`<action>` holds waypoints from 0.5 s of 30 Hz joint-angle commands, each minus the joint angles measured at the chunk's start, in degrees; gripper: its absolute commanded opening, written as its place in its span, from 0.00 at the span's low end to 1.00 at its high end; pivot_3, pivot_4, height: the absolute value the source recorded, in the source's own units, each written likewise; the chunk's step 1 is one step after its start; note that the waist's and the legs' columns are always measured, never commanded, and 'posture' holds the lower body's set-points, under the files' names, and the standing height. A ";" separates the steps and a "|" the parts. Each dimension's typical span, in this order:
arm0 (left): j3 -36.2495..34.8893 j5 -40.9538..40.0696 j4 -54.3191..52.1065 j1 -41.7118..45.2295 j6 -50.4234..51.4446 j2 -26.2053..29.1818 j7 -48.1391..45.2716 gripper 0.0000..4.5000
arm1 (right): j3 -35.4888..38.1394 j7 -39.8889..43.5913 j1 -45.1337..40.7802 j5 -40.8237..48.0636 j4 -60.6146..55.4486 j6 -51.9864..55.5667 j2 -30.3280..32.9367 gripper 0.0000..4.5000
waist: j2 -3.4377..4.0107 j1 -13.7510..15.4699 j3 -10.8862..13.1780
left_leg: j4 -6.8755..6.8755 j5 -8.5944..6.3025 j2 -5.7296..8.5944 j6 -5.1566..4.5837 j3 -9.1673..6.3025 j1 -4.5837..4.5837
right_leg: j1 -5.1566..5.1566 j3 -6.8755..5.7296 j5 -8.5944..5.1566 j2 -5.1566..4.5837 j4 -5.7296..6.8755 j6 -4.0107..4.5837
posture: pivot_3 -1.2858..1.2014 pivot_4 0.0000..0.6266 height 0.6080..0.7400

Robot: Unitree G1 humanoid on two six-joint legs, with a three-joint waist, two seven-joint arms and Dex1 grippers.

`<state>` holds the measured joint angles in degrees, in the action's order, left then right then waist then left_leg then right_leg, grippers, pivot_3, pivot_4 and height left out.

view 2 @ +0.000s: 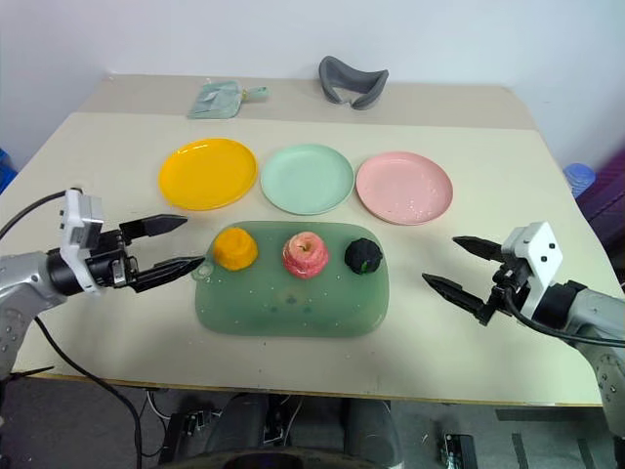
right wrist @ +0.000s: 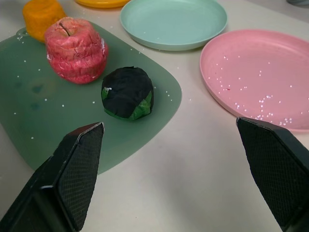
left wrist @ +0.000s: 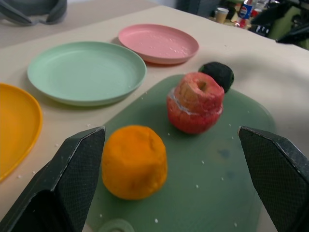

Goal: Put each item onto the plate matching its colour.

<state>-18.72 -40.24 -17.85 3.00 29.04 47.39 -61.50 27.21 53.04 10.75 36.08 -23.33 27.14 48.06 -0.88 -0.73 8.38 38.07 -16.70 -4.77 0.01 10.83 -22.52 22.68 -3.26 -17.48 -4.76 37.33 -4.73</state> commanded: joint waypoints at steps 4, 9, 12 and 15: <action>-0.10 1.59 0.49 0.40 -2.99 -0.09 -0.75 1.00 | 0.42 -0.49 -0.25 -0.63 -1.45 -1.51 -0.63 0.99 | 0.00 0.04 0.00 | 0.00 -0.01 -0.01 -0.02 -0.01 -0.01 | 0.00 0.00 0.00 -0.02 0.00 0.01 | 0.52 0.24 1.00; 0.37 1.69 0.80 1.67 -2.54 -0.12 -0.11 1.00 | -0.93 -1.17 -1.25 -1.25 -1.68 -1.75 -1.44 0.99 | 0.00 0.01 0.00 | 0.00 -0.01 -0.01 -0.02 -0.02 -0.01 | 0.00 0.00 0.00 -0.02 0.00 0.00 | 0.52 0.24 1.00; 0.75 1.99 0.88 2.15 -2.62 -0.28 0.28 1.00 | -1.50 -1.66 -1.59 -1.64 -1.50 -2.16 -1.84 0.99 | 0.00 0.05 0.00 | 0.00 -0.01 0.00 -0.02 -0.02 -0.01 | 0.00 0.00 0.00 -0.02 0.00 0.00 | 0.52 0.24 1.00; 1.55 2.97 1.36 2.75 -3.61 -0.54 0.51 1.00 | -2.14 -2.20 -1.92 -1.93 -1.82 -2.42 -2.31 0.99 | 0.00 0.01 0.00 | 0.00 -0.01 0.00 -0.02 -0.01 -0.01 | 0.00 0.00 0.00 -0.02 0.00 0.00 | 0.52 0.24 1.00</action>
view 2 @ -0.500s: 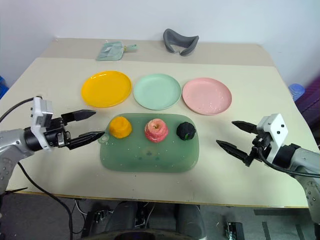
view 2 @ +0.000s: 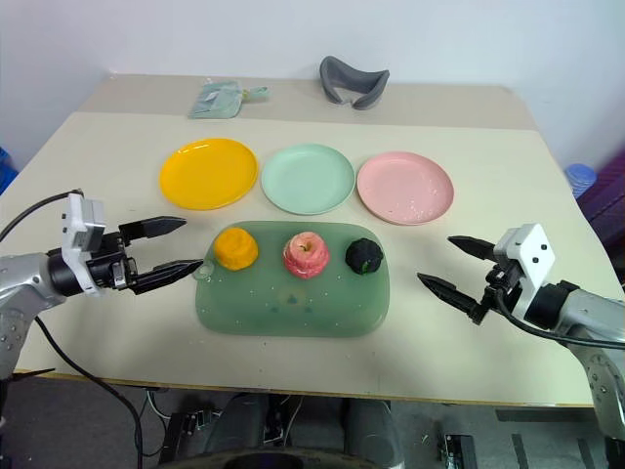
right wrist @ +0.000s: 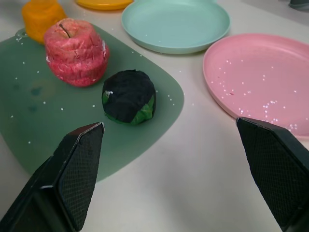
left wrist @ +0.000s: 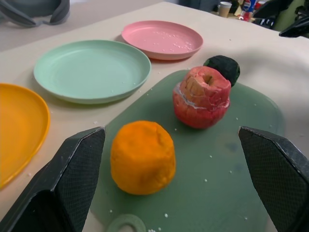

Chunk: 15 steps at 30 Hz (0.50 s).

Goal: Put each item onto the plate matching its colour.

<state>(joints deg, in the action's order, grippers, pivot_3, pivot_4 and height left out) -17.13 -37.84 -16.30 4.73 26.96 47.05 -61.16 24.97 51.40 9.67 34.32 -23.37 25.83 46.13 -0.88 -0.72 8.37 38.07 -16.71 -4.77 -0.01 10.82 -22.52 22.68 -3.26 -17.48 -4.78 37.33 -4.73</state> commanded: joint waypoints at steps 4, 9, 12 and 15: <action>0.72 0.85 1.18 3.14 -2.80 -1.56 0.37 1.00 | -1.05 -1.01 -2.02 -0.49 -2.01 -1.51 -0.46 0.99 | -0.01 0.04 0.00 | 0.01 0.00 0.01 0.00 0.00 0.00 | 0.00 0.00 0.00 0.01 0.00 0.00 | 0.52 0.24 1.00; 2.84 3.96 1.65 5.51 -2.70 -3.53 4.82 1.00 | -5.24 2.26 -8.50 0.24 -1.60 -5.72 -0.91 0.99 | 0.00 -0.07 0.00 | 0.02 0.00 0.04 0.00 0.01 0.00 | -0.02 0.00 0.01 0.03 0.01 -0.01 | 0.52 0.24 1.00; 4.63 5.14 1.61 6.58 -1.01 -3.27 6.60 1.00 | -8.18 4.70 -12.81 1.29 -1.52 -7.42 -1.54 0.99 | 0.00 -0.11 0.00 | 0.02 0.01 0.04 0.01 0.01 0.00 | 0.00 0.00 0.01 0.10 0.01 -0.01 | 0.52 0.24 1.00; 7.97 6.46 1.73 9.31 2.98 -2.85 8.88 1.00 | -13.56 8.66 -17.84 0.66 -0.11 -8.23 -1.71 0.99 | 0.00 0.02 0.00 | 0.03 0.01 0.04 0.01 0.02 0.00 | 0.00 0.00 0.01 0.09 0.02 -0.01 | 0.52 0.24 1.00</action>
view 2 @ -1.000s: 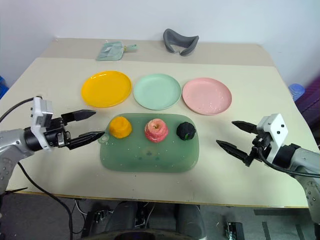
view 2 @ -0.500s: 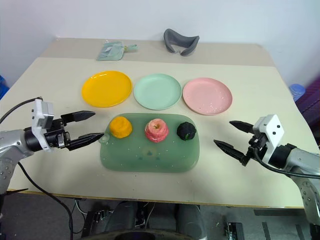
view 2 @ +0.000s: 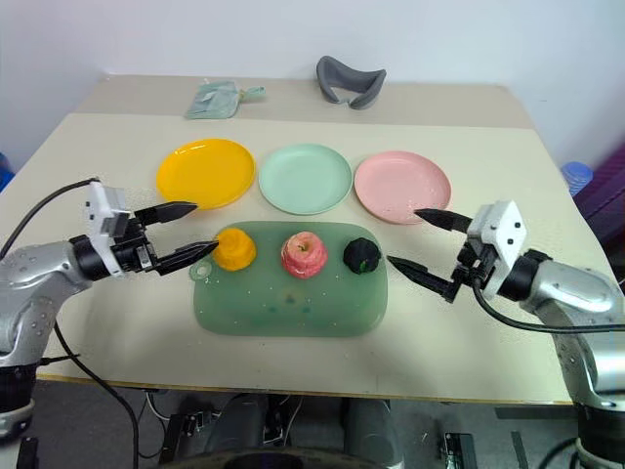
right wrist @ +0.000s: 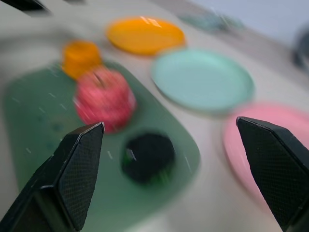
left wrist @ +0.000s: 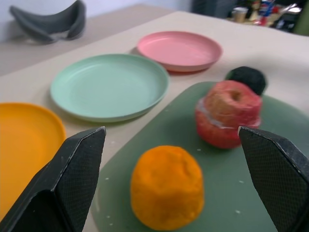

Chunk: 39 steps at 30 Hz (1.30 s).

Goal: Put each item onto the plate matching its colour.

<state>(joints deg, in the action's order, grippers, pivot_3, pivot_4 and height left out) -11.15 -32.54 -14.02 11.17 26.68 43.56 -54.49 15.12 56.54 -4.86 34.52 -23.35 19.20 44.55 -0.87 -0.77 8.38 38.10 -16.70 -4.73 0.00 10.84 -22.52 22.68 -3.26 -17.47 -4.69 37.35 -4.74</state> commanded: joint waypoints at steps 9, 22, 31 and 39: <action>5.85 2.17 -0.36 4.93 8.35 0.44 4.36 1.00 | -9.61 9.26 -10.75 -1.00 4.62 -4.87 -1.23 0.99 | -0.03 0.07 0.01 | 0.04 -0.01 0.01 -0.02 0.02 -0.01 | 0.01 -0.01 0.00 0.00 0.02 -0.01 | 0.52 0.24 1.00; 11.59 6.36 0.00 5.47 11.30 -1.61 7.66 1.00 | -11.12 9.56 -11.90 -1.79 6.46 -4.64 -2.31 0.99 | -0.03 0.15 0.01 | 0.07 -0.01 0.01 -0.02 0.03 -0.02 | 0.01 -0.01 0.01 -0.02 0.03 -0.01 | 0.52 0.24 1.00; 12.29 11.39 2.40 6.75 6.53 -3.25 9.78 0.63 | -10.57 8.95 -9.96 -2.79 7.20 -5.21 -2.73 1.00 | -0.03 0.14 0.01 | 0.08 0.00 0.02 -0.02 0.03 -0.01 | 0.01 -0.01 0.01 -0.02 0.06 -0.01 | 0.52 0.24 1.00; 0.48 11.76 11.31 20.27 5.39 -15.45 30.88 0.63 | -9.32 5.72 -12.09 -2.82 9.66 -7.61 -5.74 1.00 | -0.40 0.51 0.23 | 0.23 0.00 0.02 -0.03 -0.02 -0.04 | -0.01 -0.03 0.01 -0.03 0.17 -0.02 | 0.52 0.24 1.00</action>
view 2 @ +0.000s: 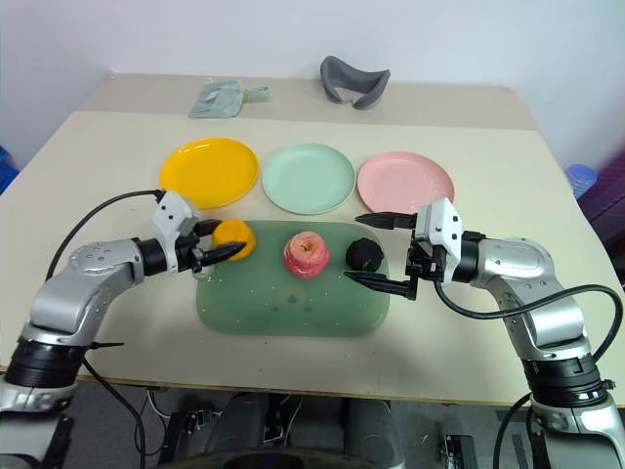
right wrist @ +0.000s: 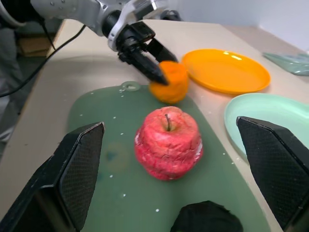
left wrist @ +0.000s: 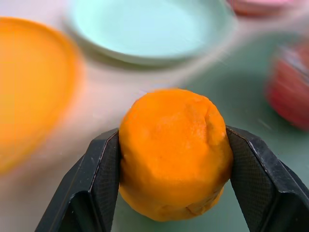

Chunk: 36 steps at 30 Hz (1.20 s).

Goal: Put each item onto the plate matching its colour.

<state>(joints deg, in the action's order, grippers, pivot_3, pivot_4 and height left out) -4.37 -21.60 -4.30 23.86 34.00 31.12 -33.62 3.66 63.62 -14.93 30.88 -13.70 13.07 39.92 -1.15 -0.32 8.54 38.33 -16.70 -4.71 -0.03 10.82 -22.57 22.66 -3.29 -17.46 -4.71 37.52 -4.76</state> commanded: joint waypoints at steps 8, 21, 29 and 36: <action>-11.04 8.90 22.31 23.91 -8.05 -12.97 34.44 0.63 | 1.51 -6.43 -4.92 -2.22 1.71 -3.83 -4.59 1.00 | -0.17 -0.22 0.10 | -0.02 0.01 0.04 0.01 0.03 0.00 | 0.01 -0.02 0.01 0.00 0.01 -0.02 | 0.52 0.24 1.00; -9.83 12.13 43.12 30.48 -21.81 -15.77 35.80 0.63 | 0.61 -15.86 -7.51 -3.22 -0.64 2.05 -7.61 1.00 | -0.27 -0.39 0.17 | -0.05 0.04 0.05 0.06 0.09 -0.07 | 0.12 -0.06 0.01 0.03 0.02 -0.02 | 0.52 0.24 1.00; -11.42 10.02 44.66 30.27 -22.03 -16.41 34.53 0.99 | -0.02 -16.71 -7.85 -3.66 -0.80 2.01 -8.18 1.00 | -0.27 -0.28 0.17 | -0.01 0.04 0.06 0.07 0.16 -0.14 | 0.13 -0.08 0.01 0.02 0.02 -0.03 | 0.52 0.24 1.00; -8.53 10.39 35.32 26.24 -24.27 -16.54 29.36 0.99 | -0.44 -17.44 -8.40 -3.48 -0.92 3.06 -8.85 1.00 | -0.26 -0.35 0.17 | -0.02 0.04 0.06 0.07 0.17 -0.14 | 0.13 -0.09 0.01 0.03 0.02 -0.03 | 0.52 0.24 1.00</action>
<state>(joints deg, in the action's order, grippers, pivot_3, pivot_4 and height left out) -14.14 -11.57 36.40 50.37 12.01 14.18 -1.92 2.80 46.42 -22.57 27.13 -12.75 16.03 31.13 -1.41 -0.67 8.71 38.29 -16.66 -4.66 0.04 10.99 -22.71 22.79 -3.38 -17.45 -4.68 37.54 -4.79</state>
